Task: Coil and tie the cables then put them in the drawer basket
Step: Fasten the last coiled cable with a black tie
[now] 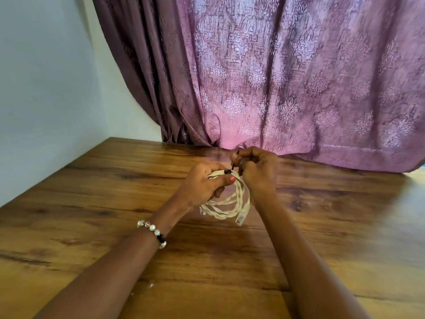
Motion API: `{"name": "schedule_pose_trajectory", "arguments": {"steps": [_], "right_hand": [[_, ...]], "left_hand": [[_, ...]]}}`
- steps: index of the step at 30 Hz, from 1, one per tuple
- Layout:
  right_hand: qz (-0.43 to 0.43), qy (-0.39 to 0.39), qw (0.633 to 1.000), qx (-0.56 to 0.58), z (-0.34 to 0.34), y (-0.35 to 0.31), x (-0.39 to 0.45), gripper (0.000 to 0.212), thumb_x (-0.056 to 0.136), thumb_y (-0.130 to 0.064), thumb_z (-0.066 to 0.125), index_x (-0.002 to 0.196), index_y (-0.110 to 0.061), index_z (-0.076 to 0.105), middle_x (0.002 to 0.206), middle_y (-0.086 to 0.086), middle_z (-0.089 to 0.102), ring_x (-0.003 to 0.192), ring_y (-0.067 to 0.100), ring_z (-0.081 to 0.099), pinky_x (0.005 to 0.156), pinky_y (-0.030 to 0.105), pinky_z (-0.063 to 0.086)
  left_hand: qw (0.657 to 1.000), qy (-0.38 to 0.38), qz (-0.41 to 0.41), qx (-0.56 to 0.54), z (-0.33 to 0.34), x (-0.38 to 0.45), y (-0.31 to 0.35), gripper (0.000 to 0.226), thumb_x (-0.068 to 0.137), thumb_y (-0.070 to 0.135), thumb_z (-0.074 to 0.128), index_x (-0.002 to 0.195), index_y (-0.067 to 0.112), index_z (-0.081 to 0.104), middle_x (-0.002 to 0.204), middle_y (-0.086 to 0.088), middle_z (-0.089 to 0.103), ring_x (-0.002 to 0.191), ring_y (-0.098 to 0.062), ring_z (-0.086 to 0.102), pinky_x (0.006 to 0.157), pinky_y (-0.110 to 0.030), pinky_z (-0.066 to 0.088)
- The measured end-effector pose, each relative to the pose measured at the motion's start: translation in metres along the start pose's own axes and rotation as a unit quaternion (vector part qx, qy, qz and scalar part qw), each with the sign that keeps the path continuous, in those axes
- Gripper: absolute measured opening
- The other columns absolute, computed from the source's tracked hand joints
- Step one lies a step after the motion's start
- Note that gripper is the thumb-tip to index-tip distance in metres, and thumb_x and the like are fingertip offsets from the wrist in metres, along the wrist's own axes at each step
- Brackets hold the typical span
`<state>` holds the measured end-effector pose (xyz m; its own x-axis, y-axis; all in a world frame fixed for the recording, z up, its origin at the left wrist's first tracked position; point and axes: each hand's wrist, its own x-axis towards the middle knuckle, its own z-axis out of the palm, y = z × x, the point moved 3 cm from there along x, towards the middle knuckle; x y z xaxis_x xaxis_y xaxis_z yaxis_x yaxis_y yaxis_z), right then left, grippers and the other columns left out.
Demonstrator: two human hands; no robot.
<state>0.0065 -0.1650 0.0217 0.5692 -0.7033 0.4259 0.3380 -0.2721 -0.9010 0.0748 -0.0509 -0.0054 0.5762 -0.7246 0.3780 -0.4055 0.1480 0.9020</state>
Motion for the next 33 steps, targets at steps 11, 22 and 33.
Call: {"name": "schedule_pose_trajectory", "arguments": {"steps": [11, 22, 33], "right_hand": [[-0.046, -0.130, 0.985, 0.103, -0.006, 0.003, 0.002, 0.020, 0.066, 0.011, 0.076, 0.076, -0.001, 0.064, 0.070, 0.010, 0.066, 0.062, 0.016, 0.062, 0.060, 0.025, 0.052], [-0.096, -0.230, 0.968, 0.036, -0.009, -0.001, 0.002, 0.017, 0.072, 0.014, 0.069, 0.084, 0.003, 0.070, 0.077, 0.002, 0.072, 0.075, 0.015, 0.067, 0.071, 0.026, 0.054], [-0.270, -0.213, 0.916, -0.206, -0.011, -0.004, 0.009, 0.023, 0.075, 0.007, 0.070, 0.084, -0.014, 0.074, 0.080, -0.013, 0.065, 0.079, 0.003, 0.058, 0.069, 0.014, 0.045]], "left_hand": [[0.998, 0.010, 0.062, -0.015, -0.008, -0.003, -0.007, 0.011, 0.085, 0.010, 0.069, 0.085, 0.021, 0.071, 0.057, 0.000, 0.055, 0.048, -0.012, 0.045, 0.045, -0.020, 0.037], [0.999, -0.010, 0.050, 0.012, -0.014, -0.003, -0.007, 0.008, 0.085, 0.008, 0.068, 0.087, 0.015, 0.069, 0.054, 0.011, 0.056, 0.047, -0.004, 0.046, 0.046, -0.015, 0.036], [0.998, 0.032, 0.054, 0.017, -0.020, -0.004, -0.004, 0.018, 0.086, 0.005, 0.067, 0.082, 0.023, 0.068, 0.054, 0.013, 0.061, 0.047, -0.001, 0.050, 0.047, -0.016, 0.039]]}}
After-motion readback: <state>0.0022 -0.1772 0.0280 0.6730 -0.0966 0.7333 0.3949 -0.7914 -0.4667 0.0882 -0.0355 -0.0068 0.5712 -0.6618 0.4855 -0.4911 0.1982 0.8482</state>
